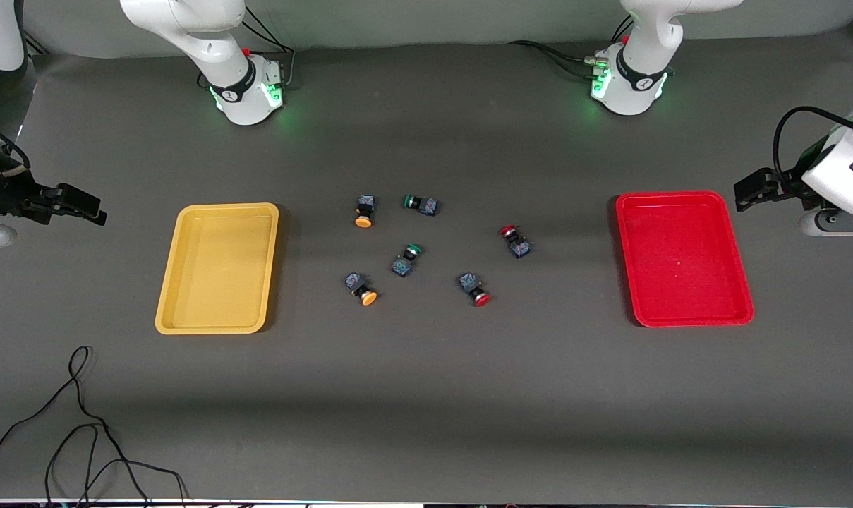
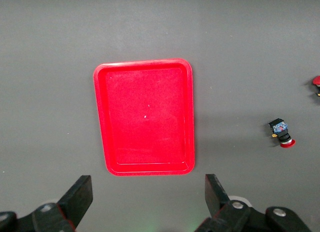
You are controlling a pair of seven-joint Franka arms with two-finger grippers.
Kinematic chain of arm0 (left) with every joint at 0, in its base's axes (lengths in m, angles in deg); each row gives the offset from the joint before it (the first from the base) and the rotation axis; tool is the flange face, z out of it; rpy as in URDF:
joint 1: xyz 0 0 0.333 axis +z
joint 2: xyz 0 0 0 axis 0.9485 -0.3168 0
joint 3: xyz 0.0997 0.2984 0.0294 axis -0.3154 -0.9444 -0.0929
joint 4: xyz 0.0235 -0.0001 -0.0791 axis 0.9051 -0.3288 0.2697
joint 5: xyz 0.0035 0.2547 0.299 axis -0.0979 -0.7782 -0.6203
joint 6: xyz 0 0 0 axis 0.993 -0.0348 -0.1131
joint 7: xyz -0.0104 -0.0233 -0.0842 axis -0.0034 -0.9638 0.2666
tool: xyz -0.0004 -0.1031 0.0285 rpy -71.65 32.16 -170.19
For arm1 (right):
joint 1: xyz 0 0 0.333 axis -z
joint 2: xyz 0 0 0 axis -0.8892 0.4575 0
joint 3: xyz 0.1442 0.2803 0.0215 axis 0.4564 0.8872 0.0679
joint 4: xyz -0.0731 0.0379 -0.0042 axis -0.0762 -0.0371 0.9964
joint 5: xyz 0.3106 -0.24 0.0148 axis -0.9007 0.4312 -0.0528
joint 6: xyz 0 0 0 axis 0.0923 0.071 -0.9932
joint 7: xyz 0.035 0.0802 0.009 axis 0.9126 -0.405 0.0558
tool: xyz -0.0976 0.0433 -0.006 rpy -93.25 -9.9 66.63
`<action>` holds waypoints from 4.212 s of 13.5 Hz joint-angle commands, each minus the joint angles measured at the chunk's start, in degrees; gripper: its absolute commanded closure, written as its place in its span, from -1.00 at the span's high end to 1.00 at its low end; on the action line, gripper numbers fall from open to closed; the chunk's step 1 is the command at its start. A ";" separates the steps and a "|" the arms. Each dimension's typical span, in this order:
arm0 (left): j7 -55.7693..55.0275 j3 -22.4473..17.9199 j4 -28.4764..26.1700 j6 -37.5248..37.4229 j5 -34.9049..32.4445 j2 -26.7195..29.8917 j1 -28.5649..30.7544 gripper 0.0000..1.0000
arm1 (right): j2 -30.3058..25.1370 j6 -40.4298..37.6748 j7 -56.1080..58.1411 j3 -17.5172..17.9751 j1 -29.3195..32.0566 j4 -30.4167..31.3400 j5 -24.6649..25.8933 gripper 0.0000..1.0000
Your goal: Place red and yellow buttons in trays
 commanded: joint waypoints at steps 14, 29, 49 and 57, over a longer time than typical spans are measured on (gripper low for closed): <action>-2.30 0.45 -3.00 0.43 0.23 -0.19 -1.15 1.00 | 1.01 -0.73 -0.07 0.65 -2.06 -1.01 0.32 1.00; -43.68 2.29 -15.67 26.07 0.67 -18.71 -23.82 0.95 | -9.28 22.02 -48.89 0.47 -38.26 26.84 -4.87 1.00; -43.22 5.20 -6.10 11.73 8.58 -23.40 -16.03 -1.00 | 11.62 62.97 -60.01 0.21 -47.78 44.25 1.20 1.00; -22.37 5.11 -13.36 14.22 -1.09 -22.35 0.59 -1.00 | 18.85 67.21 -59.92 -0.40 -47.87 43.55 1.20 0.44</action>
